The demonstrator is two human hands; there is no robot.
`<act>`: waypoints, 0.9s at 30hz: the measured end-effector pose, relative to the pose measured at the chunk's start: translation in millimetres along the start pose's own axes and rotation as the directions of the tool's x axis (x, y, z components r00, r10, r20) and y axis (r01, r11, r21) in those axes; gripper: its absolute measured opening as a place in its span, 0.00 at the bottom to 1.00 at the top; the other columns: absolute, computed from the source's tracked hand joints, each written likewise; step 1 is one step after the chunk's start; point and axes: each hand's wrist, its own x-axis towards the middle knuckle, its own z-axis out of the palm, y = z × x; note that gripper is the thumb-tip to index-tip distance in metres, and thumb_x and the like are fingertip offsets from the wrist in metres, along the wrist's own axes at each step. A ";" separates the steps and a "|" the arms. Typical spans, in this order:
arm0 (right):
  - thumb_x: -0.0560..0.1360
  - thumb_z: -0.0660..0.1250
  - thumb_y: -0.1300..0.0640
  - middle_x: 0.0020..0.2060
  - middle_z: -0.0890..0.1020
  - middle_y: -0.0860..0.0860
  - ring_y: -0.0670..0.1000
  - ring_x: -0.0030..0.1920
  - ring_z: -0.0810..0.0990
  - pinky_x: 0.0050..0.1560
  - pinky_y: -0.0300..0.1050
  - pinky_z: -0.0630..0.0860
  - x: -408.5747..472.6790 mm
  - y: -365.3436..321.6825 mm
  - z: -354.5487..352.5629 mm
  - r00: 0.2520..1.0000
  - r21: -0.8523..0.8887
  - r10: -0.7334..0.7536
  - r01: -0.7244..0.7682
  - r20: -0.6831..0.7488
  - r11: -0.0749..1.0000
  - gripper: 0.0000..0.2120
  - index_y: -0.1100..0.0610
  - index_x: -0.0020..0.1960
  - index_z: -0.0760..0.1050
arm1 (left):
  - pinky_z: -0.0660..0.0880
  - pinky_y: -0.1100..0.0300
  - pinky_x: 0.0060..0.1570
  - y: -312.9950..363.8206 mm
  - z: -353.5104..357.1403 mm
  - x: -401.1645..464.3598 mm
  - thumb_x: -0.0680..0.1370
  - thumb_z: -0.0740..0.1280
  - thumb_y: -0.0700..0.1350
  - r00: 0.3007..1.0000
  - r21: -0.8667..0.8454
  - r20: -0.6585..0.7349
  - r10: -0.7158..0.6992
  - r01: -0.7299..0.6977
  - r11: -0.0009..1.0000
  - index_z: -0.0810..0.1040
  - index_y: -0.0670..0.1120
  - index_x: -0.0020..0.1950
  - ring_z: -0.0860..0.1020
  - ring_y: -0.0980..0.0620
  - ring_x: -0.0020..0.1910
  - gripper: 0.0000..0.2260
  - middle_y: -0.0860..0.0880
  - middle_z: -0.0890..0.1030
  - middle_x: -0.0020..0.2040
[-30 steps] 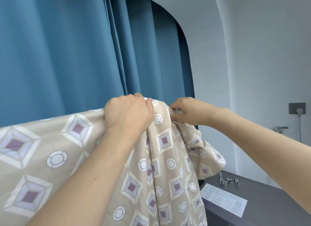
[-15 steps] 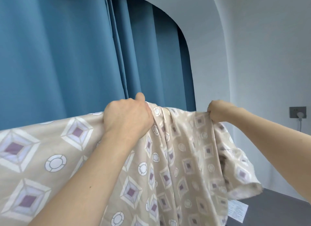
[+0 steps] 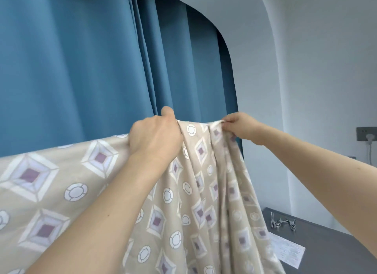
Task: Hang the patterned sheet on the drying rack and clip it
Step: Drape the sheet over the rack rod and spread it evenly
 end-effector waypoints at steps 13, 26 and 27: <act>0.78 0.58 0.58 0.59 0.77 0.55 0.58 0.56 0.77 0.53 0.48 0.75 33.1 -59.8 24.4 0.998 -0.368 0.010 -0.034 -0.066 0.929 0.16 0.58 0.63 0.72 | 0.67 0.56 0.45 -37.8 -17.8 72.3 0.76 0.60 0.39 0.925 0.063 0.271 -0.264 0.257 0.964 0.73 0.45 0.50 0.77 0.43 0.53 0.05 0.46 0.79 0.53; 0.81 0.61 0.51 0.52 0.84 0.52 0.52 0.53 0.82 0.60 0.49 0.77 -30.0 -51.4 48.7 0.887 0.307 -0.426 0.360 0.179 0.881 0.12 0.54 0.58 0.80 | 0.62 0.60 0.32 -44.4 -23.5 49.3 0.75 0.60 0.42 0.854 -0.064 0.478 -0.207 0.269 0.961 0.68 0.45 0.37 0.69 0.49 0.33 0.07 0.49 0.72 0.36; 0.82 0.60 0.51 0.50 0.84 0.48 0.48 0.51 0.83 0.57 0.42 0.77 -31.2 -48.5 50.7 0.889 0.312 -0.435 0.377 0.143 0.872 0.12 0.52 0.59 0.80 | 0.61 0.58 0.32 -41.1 -28.9 42.5 0.75 0.59 0.43 0.920 -0.082 0.352 -0.173 0.214 0.973 0.67 0.45 0.37 0.70 0.47 0.34 0.07 0.49 0.71 0.36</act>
